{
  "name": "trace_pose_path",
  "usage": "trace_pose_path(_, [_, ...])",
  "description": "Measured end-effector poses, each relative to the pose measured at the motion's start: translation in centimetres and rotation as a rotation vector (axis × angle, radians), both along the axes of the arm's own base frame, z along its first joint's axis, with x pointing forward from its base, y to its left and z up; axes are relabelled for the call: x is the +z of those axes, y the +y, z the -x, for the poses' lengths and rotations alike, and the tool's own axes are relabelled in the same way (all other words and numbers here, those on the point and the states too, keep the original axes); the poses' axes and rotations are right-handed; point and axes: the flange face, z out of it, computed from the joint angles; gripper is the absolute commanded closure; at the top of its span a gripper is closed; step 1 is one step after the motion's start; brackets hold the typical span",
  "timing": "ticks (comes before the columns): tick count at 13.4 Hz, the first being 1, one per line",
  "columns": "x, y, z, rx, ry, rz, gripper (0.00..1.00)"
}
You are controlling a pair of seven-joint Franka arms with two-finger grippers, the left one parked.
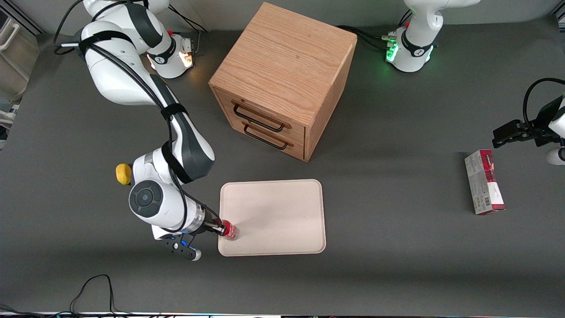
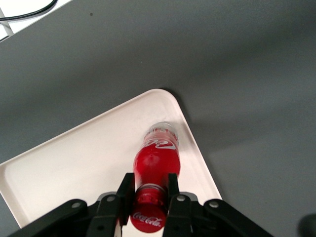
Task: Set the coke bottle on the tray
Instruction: 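Carry the bottle over the cream tray and lower it upright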
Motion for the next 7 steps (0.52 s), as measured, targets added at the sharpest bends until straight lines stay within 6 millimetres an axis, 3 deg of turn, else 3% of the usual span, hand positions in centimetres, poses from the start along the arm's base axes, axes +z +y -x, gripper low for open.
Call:
trace_pose_path(1, [0.0, 0.0, 0.0, 0.0, -0.001, 0.0, 0.01])
trace_pose_path(7, [-0.3, 1.7, 0.3, 0.034, -0.036, 0.041, 0.0])
